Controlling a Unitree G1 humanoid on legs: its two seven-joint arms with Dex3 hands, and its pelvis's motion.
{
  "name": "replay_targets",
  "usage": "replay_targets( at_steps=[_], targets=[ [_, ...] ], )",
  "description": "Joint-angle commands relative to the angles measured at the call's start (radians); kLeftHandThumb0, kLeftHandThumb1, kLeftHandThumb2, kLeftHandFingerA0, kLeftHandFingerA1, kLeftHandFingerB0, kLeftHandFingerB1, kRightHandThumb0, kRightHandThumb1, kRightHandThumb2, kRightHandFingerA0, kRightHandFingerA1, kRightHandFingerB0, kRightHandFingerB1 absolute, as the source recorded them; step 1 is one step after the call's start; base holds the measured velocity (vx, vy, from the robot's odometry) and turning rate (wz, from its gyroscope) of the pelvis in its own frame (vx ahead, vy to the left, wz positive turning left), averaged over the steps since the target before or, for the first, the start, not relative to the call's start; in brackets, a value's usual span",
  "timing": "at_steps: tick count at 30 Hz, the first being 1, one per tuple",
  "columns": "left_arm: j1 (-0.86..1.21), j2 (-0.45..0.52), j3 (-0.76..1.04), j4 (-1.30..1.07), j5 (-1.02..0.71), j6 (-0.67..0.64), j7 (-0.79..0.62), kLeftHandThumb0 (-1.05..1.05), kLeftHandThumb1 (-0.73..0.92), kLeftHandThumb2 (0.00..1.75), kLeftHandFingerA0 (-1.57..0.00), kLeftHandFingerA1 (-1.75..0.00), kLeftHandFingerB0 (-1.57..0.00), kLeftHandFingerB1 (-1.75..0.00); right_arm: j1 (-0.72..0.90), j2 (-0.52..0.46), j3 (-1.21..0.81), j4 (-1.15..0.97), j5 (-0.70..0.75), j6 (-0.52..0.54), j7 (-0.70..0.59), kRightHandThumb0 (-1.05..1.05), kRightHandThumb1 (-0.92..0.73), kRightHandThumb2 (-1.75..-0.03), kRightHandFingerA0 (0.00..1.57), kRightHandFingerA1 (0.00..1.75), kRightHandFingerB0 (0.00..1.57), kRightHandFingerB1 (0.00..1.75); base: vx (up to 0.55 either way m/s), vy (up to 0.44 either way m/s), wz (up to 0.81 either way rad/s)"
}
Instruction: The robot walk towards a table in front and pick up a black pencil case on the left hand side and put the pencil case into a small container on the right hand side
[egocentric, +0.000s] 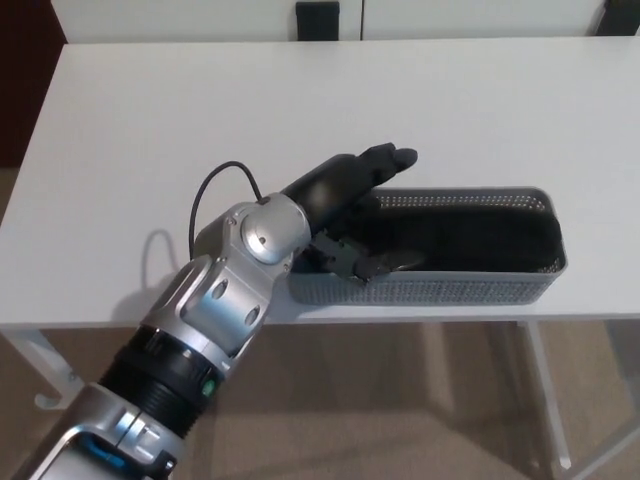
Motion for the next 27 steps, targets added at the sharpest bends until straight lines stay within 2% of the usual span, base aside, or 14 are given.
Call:
replay_targets(
  at_steps=[1,4,7,9,12,13,17,18,22,26,27],
  targets=[
    [0.02,0.023,0.0,-0.014,0.016,-0.004,-0.004,-0.76,0.49,0.89,0.0,-0.13,0.0,-0.13,0.008,-0.018,0.004,-0.003,-0.01,0.003,-0.002,-0.53,-0.49,-0.89,0.37,0.54,0.2,0.46,0.0,0.0,0.0],
    [0.037,0.048,-0.001,-0.102,0.023,-0.021,-0.008,-0.88,0.55,0.89,0.0,-0.01,0.0,0.0,0.003,-0.017,0.004,0.007,-0.008,0.0,0.002,-0.53,-0.49,-0.89,0.38,0.55,0.2,0.46,0.0,0.0,0.0],
    [0.038,0.077,-0.007,-0.194,0.035,-0.029,-0.023,-0.86,0.54,0.88,0.0,-0.03,0.0,-0.02,0.0,-0.019,0.003,0.006,-0.01,0.001,0.001,-0.53,-0.49,-0.89,0.38,0.56,0.2,0.46,0.0,0.0,0.0],
    [0.04,0.086,0.0,-0.257,0.027,-0.049,-0.022,-0.78,0.49,0.88,0.0,-0.1,0.0,-0.11,-0.002,-0.021,-0.001,0.007,-0.01,0.005,0.0,-0.53,-0.49,-0.89,0.39,0.56,0.21,0.46,0.0,0.0,0.0],
    [0.05,0.103,0.005,-0.345,0.022,-0.076,-0.024,-0.82,0.51,0.89,0.0,-0.06,0.0,-0.09,0.01,-0.023,0.0,-0.006,-0.015,0.013,-0.004,-0.53,-0.49,-0.89,0.4,0.56,0.22,0.46,0.0,0.0,0.0],
    [0.043,0.118,0.013,-0.425,0.024,-0.063,-0.039,-0.88,0.54,0.9,0.0,0.0,0.0,-0.06,0.009,-0.025,0.001,0.004,-0.016,0.008,-0.003,-0.54,-0.49,-0.89,0.39,0.55,0.22,0.46,0.0,0.0,0.0],
    [0.018,0.154,0.033,-0.577,0.018,-0.021,-0.082,-0.85,0.54,0.92,0.0,-0.05,0.0,-0.1,0.018,-0.022,0.003,0.024,-0.015,-0.011,-0.009,-0.54,-0.49,-0.89,0.39,0.55,0.23,0.46,0.0,0.0,0.0],
    [-0.004,0.171,0.054,-0.623,0.016,-0.027,-0.088,-0.79,0.51,0.93,0.0,-0.12,0.0,-0.16,0.022,-0.02,0.003,0.027,-0.015,-0.019,-0.013,-0.55,-0.5,-0.89,0.4,0.55,0.24,0.47,0.0,0.0,0.0],
    [-0.021,0.188,0.105,-0.715,-0.026,0.021,-0.115,-0.8,0.51,0.91,0.0,-0.11,-0.01,-0.14,0.025,-0.015,0.003,0.03,-0.012,-0.019,-0.012,-0.54,-0.49,-0.89,0.39,0.56,0.23,0.47,0.0,0.0,0.0],
    [0.104,0.21,0.143,-0.881,-0.099,0.037,-0.155,-0.74,0.48,0.88,-0.03,-0.19,-0.05,-0.2,0.029,-0.018,0.0,0.033,-0.01,-0.017,-0.01,-0.53,-0.48,-0.89,0.4,0.56,0.23,0.47,0.0,0.0,0.0],
    [0.171,0.223,0.134,-0.945,-0.12,0.042,-0.171,-0.79,0.51,0.88,-0.05,-0.15,-0.06,-0.14,0.038,-0.025,-0.002,0.026,-0.009,-0.018,-0.007,-0.53,-0.48,-0.89,0.4,0.56,0.24,0.47,0.0,0.0,0.0]
  ],
)
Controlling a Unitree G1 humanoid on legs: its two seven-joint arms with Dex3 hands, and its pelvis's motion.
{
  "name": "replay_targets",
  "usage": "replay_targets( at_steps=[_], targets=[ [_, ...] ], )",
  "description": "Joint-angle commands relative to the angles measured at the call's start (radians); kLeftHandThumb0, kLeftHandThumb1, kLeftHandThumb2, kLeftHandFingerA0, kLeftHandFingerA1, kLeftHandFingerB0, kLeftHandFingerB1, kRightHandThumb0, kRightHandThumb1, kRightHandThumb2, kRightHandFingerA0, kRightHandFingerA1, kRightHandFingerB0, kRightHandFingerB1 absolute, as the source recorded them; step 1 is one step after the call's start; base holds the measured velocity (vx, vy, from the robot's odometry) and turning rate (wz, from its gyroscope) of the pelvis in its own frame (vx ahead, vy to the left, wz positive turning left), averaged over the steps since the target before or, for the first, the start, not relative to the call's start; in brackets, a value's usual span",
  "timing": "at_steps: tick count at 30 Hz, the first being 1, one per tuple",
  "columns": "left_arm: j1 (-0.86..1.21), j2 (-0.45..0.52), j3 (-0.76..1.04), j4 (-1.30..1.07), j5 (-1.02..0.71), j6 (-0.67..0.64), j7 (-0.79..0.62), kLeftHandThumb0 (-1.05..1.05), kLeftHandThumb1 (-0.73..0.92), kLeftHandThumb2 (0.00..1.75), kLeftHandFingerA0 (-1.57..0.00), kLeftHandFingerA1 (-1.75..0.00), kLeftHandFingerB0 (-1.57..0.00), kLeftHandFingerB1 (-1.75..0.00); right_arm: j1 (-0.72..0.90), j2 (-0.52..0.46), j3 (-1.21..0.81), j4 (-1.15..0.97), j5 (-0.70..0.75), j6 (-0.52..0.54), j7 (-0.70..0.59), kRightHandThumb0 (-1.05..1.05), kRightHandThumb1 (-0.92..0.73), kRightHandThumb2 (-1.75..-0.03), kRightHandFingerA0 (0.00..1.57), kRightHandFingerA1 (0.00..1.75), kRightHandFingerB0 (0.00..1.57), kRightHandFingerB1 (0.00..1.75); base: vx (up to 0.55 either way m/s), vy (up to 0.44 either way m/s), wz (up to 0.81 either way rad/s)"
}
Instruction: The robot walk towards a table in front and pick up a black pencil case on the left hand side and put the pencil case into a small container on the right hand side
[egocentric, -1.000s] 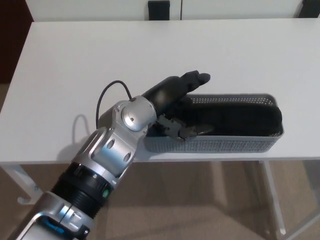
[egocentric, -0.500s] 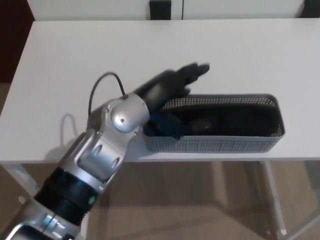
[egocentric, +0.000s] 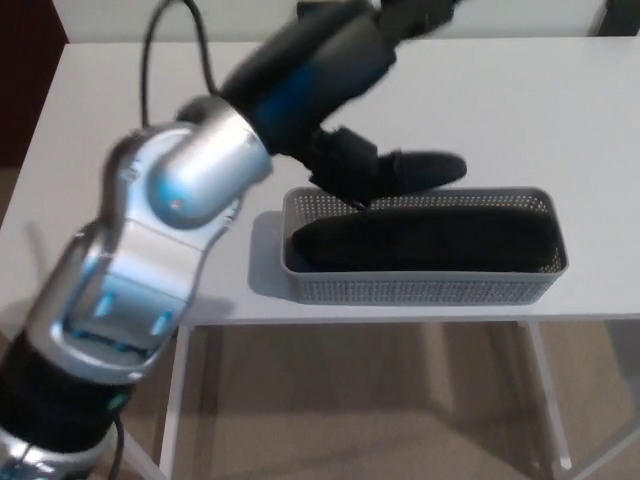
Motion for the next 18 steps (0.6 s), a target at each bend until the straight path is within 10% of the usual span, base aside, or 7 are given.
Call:
replay_targets(
  at_steps=[1,9,10,13,14,15,18],
  targets=[
    [0.185,0.055,0.006,-0.206,-0.094,0.056,-0.09,-0.79,0.51,0.88,-0.05,-0.15,-0.06,-0.14,0.024,-0.026,-0.005,-0.007,0.0,-0.008,-0.003,-0.53,-0.48,-0.89,0.4,0.56,0.24,0.47,0.0,0.0,0.0],
    [0.88,0.258,-0.096,-0.308,-0.123,-0.188,-0.086,-0.79,0.51,0.86,-0.05,-0.37,-0.15,-0.4,0.054,-0.007,-0.025,0.022,0.023,-0.04,-0.03,-0.51,-0.65,-0.6,0.43,0.39,0.35,0.35,0.0,0.0,0.0],
    [0.936,0.277,-0.097,-0.257,-0.129,-0.249,-0.084,-0.37,0.26,0.9,0.0,-0.49,0.0,-0.47,0.056,-0.002,-0.028,0.027,0.025,-0.041,-0.038,-0.49,-0.65,-0.59,0.45,0.38,0.35,0.35,0.0,0.0,0.0],
    [1.096,0.338,-0.065,-0.069,-0.182,-0.302,-0.136,-0.37,0.25,0.89,0.0,-0.49,0.0,-0.46,0.064,0.027,-0.063,0.072,0.049,-0.098,-0.101,-0.46,-0.62,-0.59,0.45,0.39,0.3,0.35,0.0,0.0,0.0],
    [1.117,0.334,-0.047,-0.015,-0.207,-0.328,-0.15,-0.73,0.57,0.58,-0.17,-0.29,-0.19,-0.27,0.063,0.038,-0.077,0.083,0.061,-0.101,-0.114,-0.46,-0.61,-0.58,0.43,0.38,0.29,0.34,0.0,0.0,0.0],
    [1.134,0.332,-0.029,0.033,-0.223,-0.34,-0.16,-0.36,0.25,0.88,0.0,-0.49,0.0,-0.47,0.064,0.049,-0.094,0.09,0.078,-0.108,-0.124,-0.46,-0.62,-0.59,0.41,0.39,0.26,0.34,0.0,0.0,0.0],
    [1.161,0.306,0.062,0.268,-0.269,-0.428,-0.168,-0.36,0.28,0.9,0.0,-0.49,0.0,-0.47,0.055,0.083,-0.156,0.119,0.114,-0.15,-0.187,-0.5,-0.64,-0.6,0.39,0.39,0.23,0.33,0.0,0.0,0.0]
  ],
)
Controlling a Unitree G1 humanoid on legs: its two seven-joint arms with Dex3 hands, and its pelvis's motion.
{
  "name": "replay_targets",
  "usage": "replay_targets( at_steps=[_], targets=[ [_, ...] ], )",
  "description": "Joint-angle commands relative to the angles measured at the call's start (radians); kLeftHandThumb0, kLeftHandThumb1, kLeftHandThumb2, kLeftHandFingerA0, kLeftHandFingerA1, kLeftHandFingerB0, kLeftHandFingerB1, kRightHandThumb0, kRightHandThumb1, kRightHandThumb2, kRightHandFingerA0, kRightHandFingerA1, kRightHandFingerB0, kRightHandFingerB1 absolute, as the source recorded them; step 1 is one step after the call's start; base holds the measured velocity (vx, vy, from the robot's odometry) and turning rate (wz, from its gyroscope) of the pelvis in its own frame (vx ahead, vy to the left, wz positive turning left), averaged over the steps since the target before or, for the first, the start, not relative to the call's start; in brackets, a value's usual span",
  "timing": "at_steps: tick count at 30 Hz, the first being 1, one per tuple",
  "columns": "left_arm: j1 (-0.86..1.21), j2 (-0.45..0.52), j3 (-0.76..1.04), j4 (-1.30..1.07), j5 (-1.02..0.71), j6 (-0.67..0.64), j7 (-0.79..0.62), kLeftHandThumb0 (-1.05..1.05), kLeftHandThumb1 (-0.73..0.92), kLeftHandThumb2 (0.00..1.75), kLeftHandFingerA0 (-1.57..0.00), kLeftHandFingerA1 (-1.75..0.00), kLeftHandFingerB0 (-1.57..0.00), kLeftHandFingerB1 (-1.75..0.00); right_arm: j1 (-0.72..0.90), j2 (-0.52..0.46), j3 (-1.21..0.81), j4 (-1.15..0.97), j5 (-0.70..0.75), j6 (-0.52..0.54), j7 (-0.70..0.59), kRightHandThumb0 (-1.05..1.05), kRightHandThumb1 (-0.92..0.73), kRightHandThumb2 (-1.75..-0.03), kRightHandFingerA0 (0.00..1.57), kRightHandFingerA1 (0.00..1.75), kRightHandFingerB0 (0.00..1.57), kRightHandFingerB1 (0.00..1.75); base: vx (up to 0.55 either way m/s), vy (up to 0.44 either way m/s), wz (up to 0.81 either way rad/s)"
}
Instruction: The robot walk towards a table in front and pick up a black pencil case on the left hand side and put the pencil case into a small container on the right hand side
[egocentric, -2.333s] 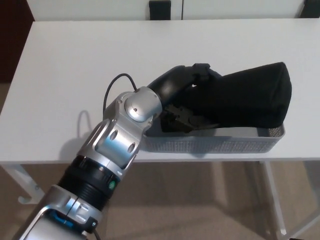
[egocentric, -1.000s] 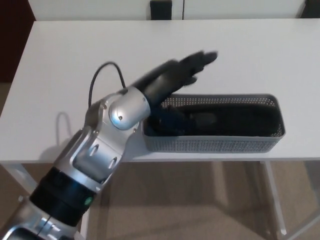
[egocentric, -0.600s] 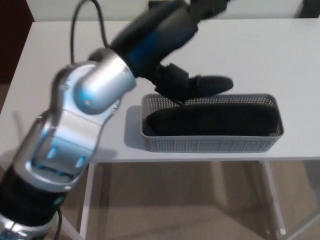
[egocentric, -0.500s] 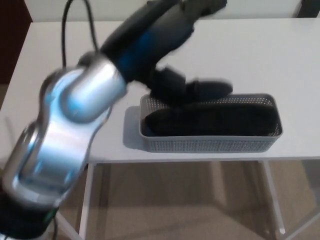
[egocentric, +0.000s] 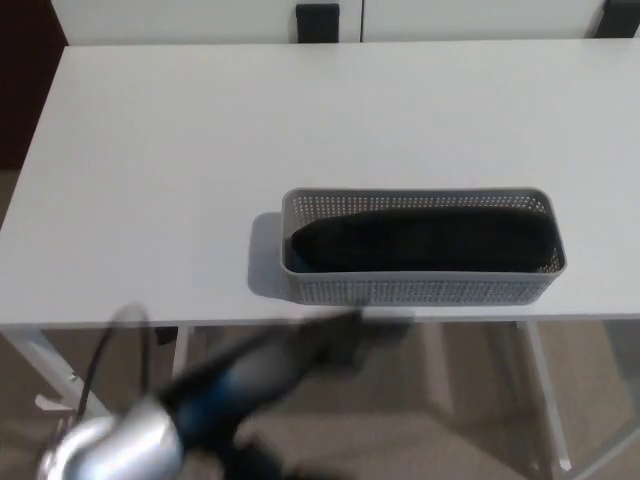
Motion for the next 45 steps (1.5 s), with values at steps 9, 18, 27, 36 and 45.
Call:
replay_targets(
  at_steps=[9,18,27,36,45],
  targets=[
    [0.281,-0.028,0.303,0.874,-0.208,-0.393,0.024,-0.71,0.57,0.58,-0.26,-0.3,-0.26,-0.29,0.033,0.119,-0.196,0.132,0.122,-0.158,-0.193,-0.52,-0.64,-0.59,0.4,0.39,0.25,0.33,0.0,0.0,0.0],
    [0.019,-0.106,0.496,1.169,-0.244,-0.249,0.203,-0.59,0.55,0.57,-0.22,-0.3,-0.26,-0.3,0.006,0.132,-0.201,0.173,0.101,-0.166,-0.198,-0.52,-0.62,-0.59,0.42,0.39,0.26,0.34,0.0,0.0,0.0],
    [-0.004,-0.054,0.44,1.385,-0.102,-0.399,0.242,-0.67,0.45,0.75,-0.15,-0.41,-0.13,-0.38,0.004,0.144,-0.224,0.149,0.093,-0.168,-0.218,-0.58,-0.51,-0.8,0.29,0.48,0.17,0.43,0.0,0.0,0.0],
    [-0.017,-0.035,0.46,1.519,-0.09,-0.536,0.245,-0.71,0.56,0.58,-0.23,-0.32,-0.18,-0.28,0.009,0.283,-0.476,0.137,0.331,-0.233,-0.219,-0.37,-0.69,-0.6,0.28,0.4,0.11,0.32,0.0,0.0,0.0],
    [-0.043,-0.03,0.445,1.552,-0.083,-0.576,0.257,-0.71,0.45,0.79,-0.17,-0.42,-0.12,-0.38,-0.047,0.366,-0.638,0.171,0.433,-0.318,-0.275,-0.32,-0.6,-1.08,0.0,0.49,0.0,0.5,0.0,0.0,0.0]
  ],
)
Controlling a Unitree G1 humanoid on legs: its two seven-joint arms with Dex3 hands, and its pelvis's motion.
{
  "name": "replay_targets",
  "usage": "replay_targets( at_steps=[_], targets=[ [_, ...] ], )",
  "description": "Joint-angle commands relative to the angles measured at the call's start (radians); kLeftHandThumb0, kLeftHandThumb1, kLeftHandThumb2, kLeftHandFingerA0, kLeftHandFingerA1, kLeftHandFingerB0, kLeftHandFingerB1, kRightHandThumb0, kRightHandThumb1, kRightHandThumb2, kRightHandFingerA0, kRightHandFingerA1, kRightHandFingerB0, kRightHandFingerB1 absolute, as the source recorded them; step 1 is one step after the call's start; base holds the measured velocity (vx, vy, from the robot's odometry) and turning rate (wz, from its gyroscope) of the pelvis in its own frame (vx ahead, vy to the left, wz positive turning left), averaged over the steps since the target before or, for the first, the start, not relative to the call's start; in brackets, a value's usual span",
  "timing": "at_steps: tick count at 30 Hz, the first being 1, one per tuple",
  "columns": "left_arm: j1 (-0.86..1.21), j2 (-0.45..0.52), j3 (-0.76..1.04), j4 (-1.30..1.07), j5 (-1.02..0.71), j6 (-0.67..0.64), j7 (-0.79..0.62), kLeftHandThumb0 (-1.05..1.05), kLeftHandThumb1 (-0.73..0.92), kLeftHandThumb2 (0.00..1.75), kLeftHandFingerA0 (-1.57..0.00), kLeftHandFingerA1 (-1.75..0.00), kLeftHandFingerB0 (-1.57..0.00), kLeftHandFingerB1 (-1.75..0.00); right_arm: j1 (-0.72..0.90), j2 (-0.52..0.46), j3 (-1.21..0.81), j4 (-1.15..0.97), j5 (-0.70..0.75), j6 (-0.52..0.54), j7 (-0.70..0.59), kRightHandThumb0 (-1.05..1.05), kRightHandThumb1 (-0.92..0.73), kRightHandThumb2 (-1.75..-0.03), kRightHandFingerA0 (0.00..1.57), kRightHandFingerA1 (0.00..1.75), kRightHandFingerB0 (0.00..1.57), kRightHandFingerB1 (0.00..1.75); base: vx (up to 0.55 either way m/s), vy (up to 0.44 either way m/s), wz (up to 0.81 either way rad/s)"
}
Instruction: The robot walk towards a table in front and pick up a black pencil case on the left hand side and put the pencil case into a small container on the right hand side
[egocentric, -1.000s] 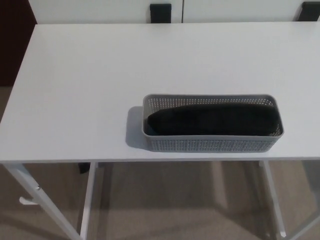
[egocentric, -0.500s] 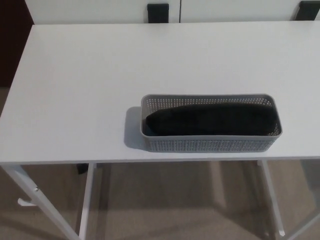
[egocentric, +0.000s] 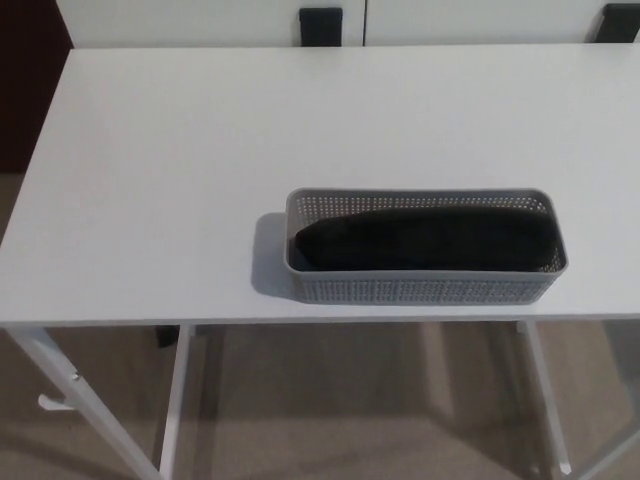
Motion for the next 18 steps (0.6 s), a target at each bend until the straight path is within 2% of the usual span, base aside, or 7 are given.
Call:
replay_targets(
  at_steps=[1,2,5,8,10,12,18],
  targets=[
    [-0.017,0.031,-0.011,0.034,0.022,-0.101,0.033,-0.71,0.45,0.78,-0.18,-0.43,-0.12,-0.38,-0.06,0.056,-0.164,0.038,0.231,-0.113,-0.057,-0.82,-0.6,-0.94,0.0,0.12,0.0,0.08,0.0,0.0,0.0],
    [-0.02,0.039,-0.01,0.043,0.019,-0.109,0.025,-0.71,0.45,0.78,-0.18,-0.43,-0.12,-0.38,-0.103,0.063,-0.259,0.037,0.345,-0.102,-0.068,-0.83,-0.61,-0.96,0.0,0.13,0.0,0.09,0.0,0.0,0.0],
    [-0.021,0.04,-0.012,0.048,0.018,-0.115,0.022,-0.71,0.45,0.78,-0.18,-0.43,-0.12,-0.38,-0.111,0.07,-0.286,0.021,0.334,-0.087,-0.099,-0.83,-0.61,-0.96,0.0,0.13,0.0,0.09,0.0,0.0,0.0],
    [-0.023,0.045,-0.018,0.059,0.022,-0.123,0.016,-0.73,0.45,0.78,-0.2,-0.42,-0.15,-0.38,-0.126,0.021,-0.374,0.028,0.367,-0.095,-0.11,-0.93,-0.7,-1.04,0.0,0.06,0.0,0.05,0.0,0.0,0.0],
    [-0.023,0.047,-0.021,0.056,0.024,-0.12,0.019,-0.72,0.45,0.78,-0.18,-0.41,-0.14,-0.38,-0.138,0.017,-0.41,-0.001,0.386,-0.089,-0.134,-0.88,-0.7,-1.02,0.0,0.1,0.0,0.08,0.0,0.0,0.0],
    [-0.03,0.045,-0.026,0.06,0.027,-0.122,0.027,-0.71,0.45,0.78,-0.2,-0.43,-0.14,-0.38,-0.174,0.017,-0.467,0.013,0.458,-0.109,-0.081,-0.79,-0.61,-0.96,0.0,0.17,0.0,0.15,0.0,0.0,0.0],
    [-0.036,0.038,-0.021,0.054,0.009,-0.108,0.012,-0.68,0.45,0.76,-0.19,-0.42,-0.14,-0.38,-0.153,0.02,-0.462,0.0,0.394,-0.106,-0.071,-0.82,-0.63,-0.97,0.01,0.26,0.0,0.14,0.0,0.0,0.0]
  ],
)
